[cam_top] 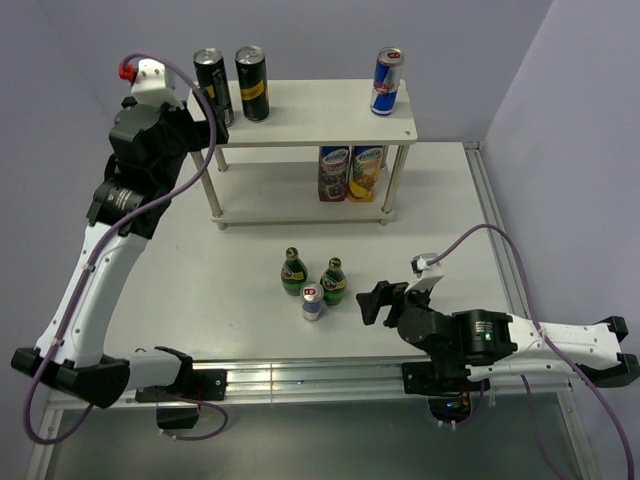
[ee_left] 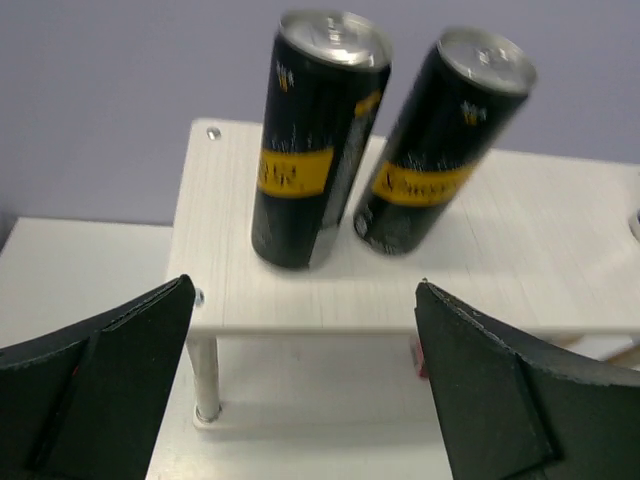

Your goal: Place and organize the beverage onto the shelf

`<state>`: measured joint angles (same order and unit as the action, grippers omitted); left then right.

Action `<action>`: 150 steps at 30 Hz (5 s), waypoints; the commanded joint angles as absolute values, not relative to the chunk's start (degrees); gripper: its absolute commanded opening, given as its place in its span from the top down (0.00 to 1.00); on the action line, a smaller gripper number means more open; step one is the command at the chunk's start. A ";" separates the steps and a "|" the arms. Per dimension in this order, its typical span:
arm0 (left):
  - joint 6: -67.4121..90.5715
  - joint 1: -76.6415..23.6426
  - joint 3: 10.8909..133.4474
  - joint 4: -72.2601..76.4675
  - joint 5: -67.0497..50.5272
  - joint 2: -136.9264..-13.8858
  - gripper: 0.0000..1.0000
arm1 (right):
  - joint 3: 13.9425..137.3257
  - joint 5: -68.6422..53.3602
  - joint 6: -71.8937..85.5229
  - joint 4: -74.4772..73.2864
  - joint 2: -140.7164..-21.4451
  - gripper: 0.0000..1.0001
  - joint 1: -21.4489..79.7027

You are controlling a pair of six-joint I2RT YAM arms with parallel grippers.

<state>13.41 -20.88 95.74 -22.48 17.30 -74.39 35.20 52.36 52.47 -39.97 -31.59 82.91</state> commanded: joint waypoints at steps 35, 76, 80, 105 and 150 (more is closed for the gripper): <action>16.17 -21.97 66.53 -18.54 9.75 -52.03 0.01 | 36.73 40.69 39.11 13.88 -86.46 0.00 78.23; 17.49 -17.76 62.58 -16.44 7.21 -50.80 0.01 | 65.64 56.35 21.55 -10.72 -62.58 1.00 83.95; 17.49 -17.40 62.31 -16.26 7.38 -50.19 0.01 | 73.80 50.99 12.60 -8.36 -63.54 1.00 72.72; 18.37 -16.87 60.38 -15.38 6.77 -49.31 0.01 | 121.46 33.40 3.08 -20.83 -101.77 1.00 35.86; 18.54 -15.38 60.56 -15.38 6.15 -49.66 0.01 | 100.57 29.00 11.77 -17.58 -93.00 0.22 33.84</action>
<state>17.89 -15.79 60.40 -17.80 7.31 -50.11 103.72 28.34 10.37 -18.81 -96.99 32.53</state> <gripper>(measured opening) 0.993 0.779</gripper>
